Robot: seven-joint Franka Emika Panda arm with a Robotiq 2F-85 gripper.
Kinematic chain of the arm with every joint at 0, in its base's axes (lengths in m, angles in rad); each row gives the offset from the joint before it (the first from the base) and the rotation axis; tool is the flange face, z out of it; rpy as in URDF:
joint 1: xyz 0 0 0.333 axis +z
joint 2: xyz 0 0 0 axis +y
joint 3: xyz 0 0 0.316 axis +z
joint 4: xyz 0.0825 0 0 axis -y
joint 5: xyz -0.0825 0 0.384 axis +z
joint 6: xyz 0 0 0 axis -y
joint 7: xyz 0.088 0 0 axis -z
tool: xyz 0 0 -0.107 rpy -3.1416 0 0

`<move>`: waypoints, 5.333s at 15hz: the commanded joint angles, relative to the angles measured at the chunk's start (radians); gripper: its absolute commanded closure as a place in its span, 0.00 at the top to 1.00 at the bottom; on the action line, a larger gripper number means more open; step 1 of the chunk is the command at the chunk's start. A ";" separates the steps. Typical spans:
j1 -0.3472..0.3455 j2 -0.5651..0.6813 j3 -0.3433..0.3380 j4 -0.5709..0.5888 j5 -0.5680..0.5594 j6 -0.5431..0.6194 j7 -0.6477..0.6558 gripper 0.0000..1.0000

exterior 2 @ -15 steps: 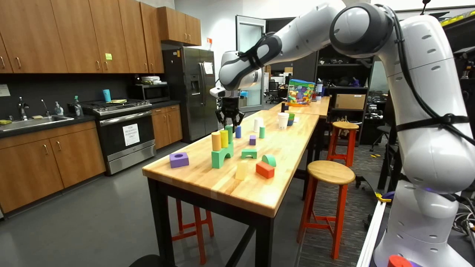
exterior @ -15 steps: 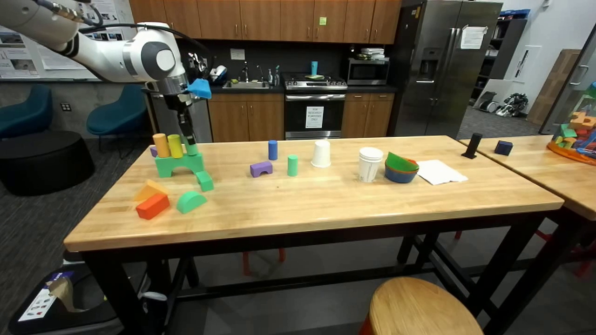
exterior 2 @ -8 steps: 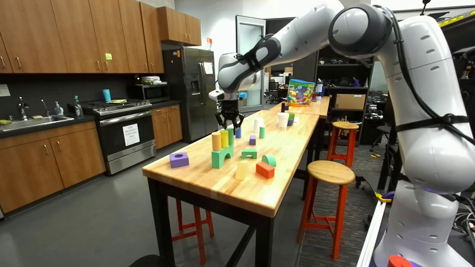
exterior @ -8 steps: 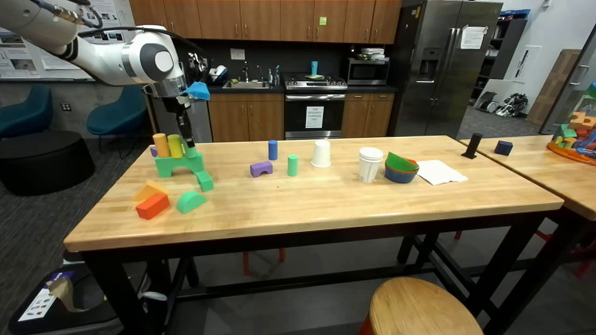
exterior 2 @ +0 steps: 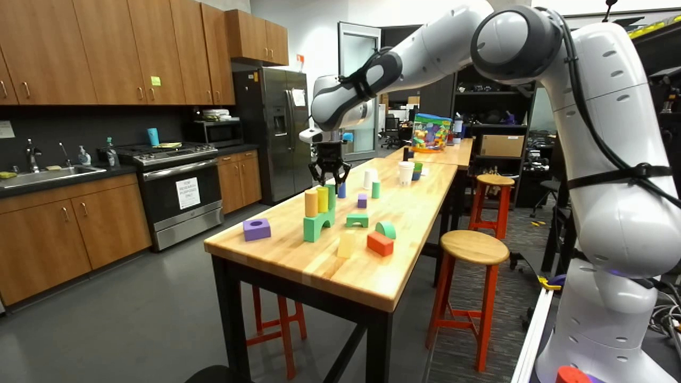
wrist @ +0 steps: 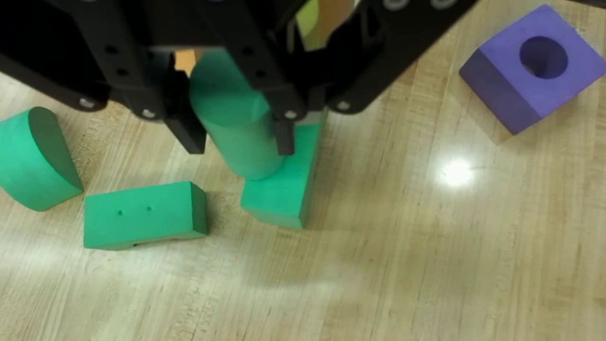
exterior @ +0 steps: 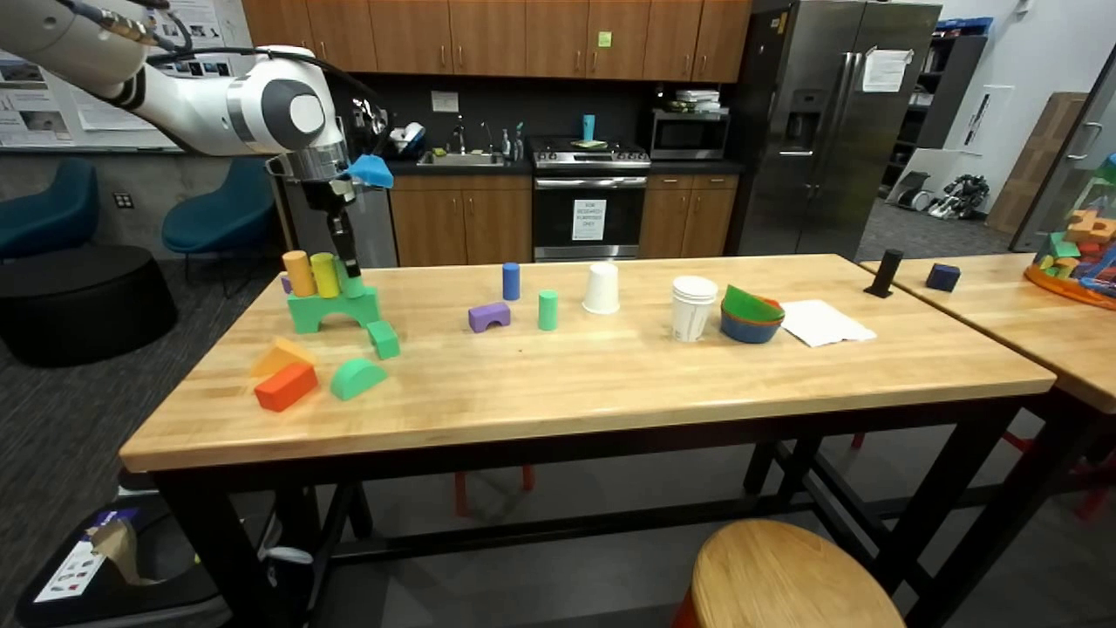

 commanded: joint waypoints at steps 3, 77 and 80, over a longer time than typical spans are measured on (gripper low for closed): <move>-0.009 0.008 0.019 0.051 0.048 -0.109 -0.104 0.16; -0.007 0.013 -0.003 0.079 -0.001 -0.016 -0.081 1.00; 0.000 -0.043 0.001 0.080 -0.011 -0.030 -0.088 1.00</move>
